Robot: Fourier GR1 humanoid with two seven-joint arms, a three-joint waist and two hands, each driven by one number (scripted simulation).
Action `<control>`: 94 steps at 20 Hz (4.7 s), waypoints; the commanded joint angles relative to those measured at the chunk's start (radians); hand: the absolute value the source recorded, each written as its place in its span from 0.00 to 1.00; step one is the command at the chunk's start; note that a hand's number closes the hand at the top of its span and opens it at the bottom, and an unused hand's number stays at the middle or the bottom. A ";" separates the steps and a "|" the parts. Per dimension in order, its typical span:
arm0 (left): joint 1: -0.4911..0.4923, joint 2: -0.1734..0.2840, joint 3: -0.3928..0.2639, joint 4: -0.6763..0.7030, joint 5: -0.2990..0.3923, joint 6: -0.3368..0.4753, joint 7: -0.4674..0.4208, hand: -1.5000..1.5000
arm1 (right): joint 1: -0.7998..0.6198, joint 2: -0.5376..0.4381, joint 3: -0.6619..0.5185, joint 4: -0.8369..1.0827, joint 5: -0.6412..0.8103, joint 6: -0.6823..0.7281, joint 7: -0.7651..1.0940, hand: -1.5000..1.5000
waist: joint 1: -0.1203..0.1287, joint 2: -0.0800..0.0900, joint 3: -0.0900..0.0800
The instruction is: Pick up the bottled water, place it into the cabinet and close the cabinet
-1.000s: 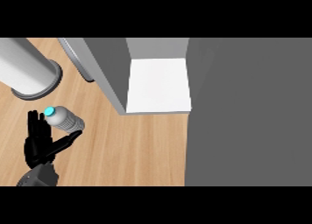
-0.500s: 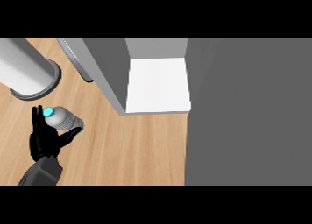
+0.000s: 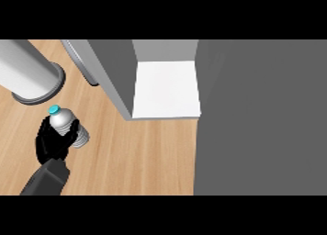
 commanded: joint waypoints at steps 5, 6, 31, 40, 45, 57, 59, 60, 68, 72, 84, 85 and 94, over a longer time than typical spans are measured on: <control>-0.045 0.033 0.014 0.021 0.002 0.036 -0.081 1.00 | 0.010 -0.003 -0.035 -0.159 -0.125 -0.011 0.079 0.00 | 0.006 0.001 0.000; -0.053 0.000 -0.003 0.002 -0.010 0.064 -0.103 1.00 | 0.015 -0.002 -0.027 -0.163 -0.117 0.000 0.070 0.00 | 0.007 -0.002 0.001; 0.068 -0.187 -0.718 -0.677 0.056 0.194 0.239 1.00 | -0.052 0.022 0.014 -0.089 -0.032 -0.047 0.059 0.00 | 0.033 -0.021 0.004; -0.013 -0.187 -1.000 -1.036 0.083 0.693 0.520 1.00 | -0.063 0.020 0.023 -0.104 -0.054 -0.048 0.098 0.00 | 0.016 -0.013 0.003; -0.103 -0.187 -1.114 -1.120 0.076 0.962 0.602 1.00 | -0.136 -0.012 -0.037 -0.057 -0.104 -0.048 0.132 0.00 | 0.014 -0.009 0.003; -0.340 -0.187 -1.024 -0.822 0.067 1.024 0.605 1.00 | -0.122 0.005 -0.088 -0.083 -0.135 -0.015 0.130 0.00 | -0.002 -0.004 0.003; -0.321 -0.186 -1.079 -0.827 0.073 1.035 0.588 1.00 | -0.201 -0.007 -0.103 -0.057 -0.155 -0.041 0.175 0.00 | 0.008 -0.003 0.003; -0.378 -0.186 -1.087 -0.778 0.102 1.070 0.575 1.00 | -0.169 -0.012 -0.112 -0.066 -0.159 -0.013 0.152 0.00 | -0.008 -0.002 0.003; -0.404 -0.187 -1.000 -0.572 0.070 0.988 0.518 1.00 | -0.191 -0.021 -0.159 -0.049 -0.215 0.000 0.151 0.00 | -0.003 0.000 0.003; -0.425 -0.187 -0.958 -0.505 0.148 0.972 0.473 1.00 | -0.186 -0.016 -0.138 -0.070 -0.223 0.006 0.192 0.00 | -0.011 0.002 0.002; -0.624 -0.187 -0.858 -0.112 0.140 0.897 0.315 1.00 | -0.239 -0.026 -0.169 0.008 -0.213 0.036 0.164 0.00 | -0.031 0.009 0.003; -0.646 -0.187 -0.878 -0.080 0.117 0.900 0.354 1.00 | -0.260 0.000 -0.112 -0.011 -0.159 0.021 0.184 0.00 | -0.022 0.008 0.003; -0.770 -0.187 -0.848 0.130 0.086 0.870 0.354 0.00 | -0.278 -0.015 -0.138 -0.008 -0.183 0.018 0.197 0.00 | -0.029 0.014 0.003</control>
